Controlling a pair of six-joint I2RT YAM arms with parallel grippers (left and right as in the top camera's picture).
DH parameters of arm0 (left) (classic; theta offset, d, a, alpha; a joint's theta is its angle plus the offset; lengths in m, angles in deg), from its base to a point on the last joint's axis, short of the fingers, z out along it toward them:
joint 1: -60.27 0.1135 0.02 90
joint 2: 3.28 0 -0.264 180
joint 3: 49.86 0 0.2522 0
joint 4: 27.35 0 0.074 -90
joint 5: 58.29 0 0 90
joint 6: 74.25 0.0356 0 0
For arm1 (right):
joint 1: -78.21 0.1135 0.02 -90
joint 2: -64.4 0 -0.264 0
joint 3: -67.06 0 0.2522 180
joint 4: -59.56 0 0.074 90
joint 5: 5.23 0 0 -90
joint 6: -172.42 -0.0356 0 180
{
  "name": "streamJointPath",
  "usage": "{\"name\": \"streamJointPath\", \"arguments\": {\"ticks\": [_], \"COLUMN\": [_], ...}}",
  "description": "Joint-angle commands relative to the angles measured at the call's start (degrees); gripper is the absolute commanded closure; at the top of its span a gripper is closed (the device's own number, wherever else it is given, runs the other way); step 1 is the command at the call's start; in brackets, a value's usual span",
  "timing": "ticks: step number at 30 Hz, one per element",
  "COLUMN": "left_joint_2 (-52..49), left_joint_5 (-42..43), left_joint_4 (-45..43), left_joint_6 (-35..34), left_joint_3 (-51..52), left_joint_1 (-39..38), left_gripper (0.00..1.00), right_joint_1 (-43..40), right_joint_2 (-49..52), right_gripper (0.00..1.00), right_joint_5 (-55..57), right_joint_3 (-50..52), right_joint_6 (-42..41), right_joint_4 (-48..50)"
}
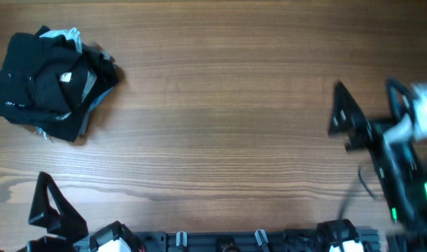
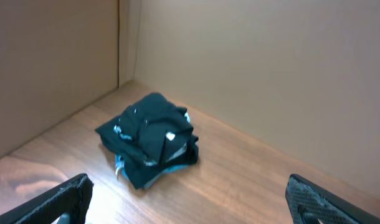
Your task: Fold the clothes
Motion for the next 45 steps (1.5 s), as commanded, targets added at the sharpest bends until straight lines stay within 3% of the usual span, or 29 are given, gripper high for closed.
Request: {"name": "streamJointPath", "arguments": {"ticks": [1, 4, 7, 15, 16, 45], "left_joint_2": [0.2, 0.2, 0.2, 0.2, 0.2, 0.2], "left_joint_5": [-0.5, -0.5, -0.5, -0.5, -0.5, -0.5], "left_joint_4": [2.3, 4.9, 6.9, 6.9, 7.0, 6.9], "left_joint_6": [1.1, 1.1, 1.1, 1.1, 1.1, 1.1], "left_joint_3": [0.0, 0.0, 0.0, 0.0, 0.0, 0.0], "left_joint_1": [-0.3, -0.3, -0.3, -0.3, -0.3, -0.3], "left_gripper": [0.00, 0.00, 0.00, 0.00, 0.00, 0.00], "right_joint_1": [0.1, 0.1, 0.1, 0.0, 0.0, 0.0], "right_joint_2": [-11.0, -22.1, -33.5, -33.7, -33.7, -33.5], "right_gripper": [0.00, 0.00, 0.00, 0.00, 0.00, 0.00], "right_joint_5": [2.7, 3.0, 6.0, 15.2, 16.0, 16.1], "right_joint_3": [8.6, 18.5, 31.4, 60.5, 62.0, 62.1], "right_joint_6": [1.5, -3.6, -3.5, -3.3, -3.5, -3.3], "right_joint_4": [0.8, 5.7, 13.4, 33.0, 30.9, 31.8]}}
